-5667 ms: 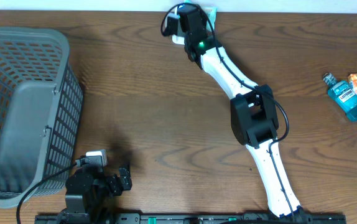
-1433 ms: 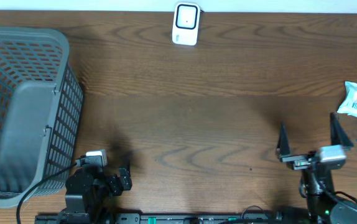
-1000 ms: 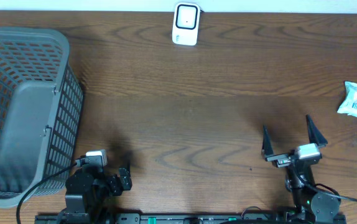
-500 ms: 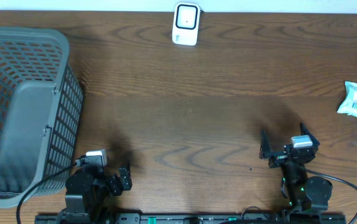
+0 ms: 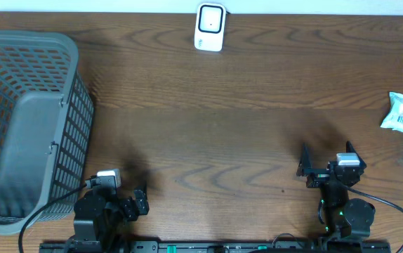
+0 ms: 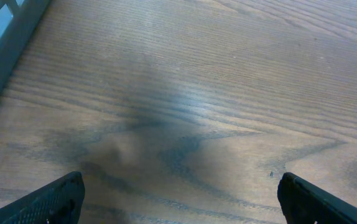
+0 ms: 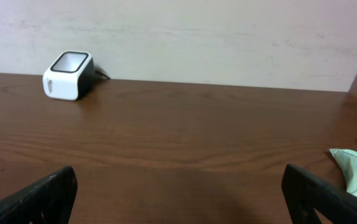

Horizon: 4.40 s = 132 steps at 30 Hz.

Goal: Scan the item barcode

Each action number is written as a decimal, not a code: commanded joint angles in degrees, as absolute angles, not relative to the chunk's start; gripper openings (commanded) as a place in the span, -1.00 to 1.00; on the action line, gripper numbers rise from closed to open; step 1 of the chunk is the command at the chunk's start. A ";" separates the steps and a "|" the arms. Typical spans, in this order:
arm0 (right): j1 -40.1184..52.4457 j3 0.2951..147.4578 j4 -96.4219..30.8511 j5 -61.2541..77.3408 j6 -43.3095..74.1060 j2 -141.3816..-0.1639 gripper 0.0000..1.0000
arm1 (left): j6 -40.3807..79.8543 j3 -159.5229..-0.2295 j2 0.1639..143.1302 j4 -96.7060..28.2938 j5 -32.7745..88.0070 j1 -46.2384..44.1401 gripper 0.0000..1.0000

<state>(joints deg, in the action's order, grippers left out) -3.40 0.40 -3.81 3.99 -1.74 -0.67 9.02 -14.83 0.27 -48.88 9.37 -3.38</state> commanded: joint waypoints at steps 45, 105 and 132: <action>-3.01 0.32 -4.12 2.70 -0.45 -0.30 0.98 | -0.03 -0.23 0.10 -3.81 4.14 -3.22 0.98; -3.01 0.32 -4.12 2.70 -0.45 -0.30 0.98 | 0.23 -0.23 0.21 -3.92 2.50 -2.07 0.98; -3.01 0.32 -4.12 2.70 -0.45 -0.30 0.99 | 0.23 -0.23 0.21 -3.92 2.50 -2.07 0.98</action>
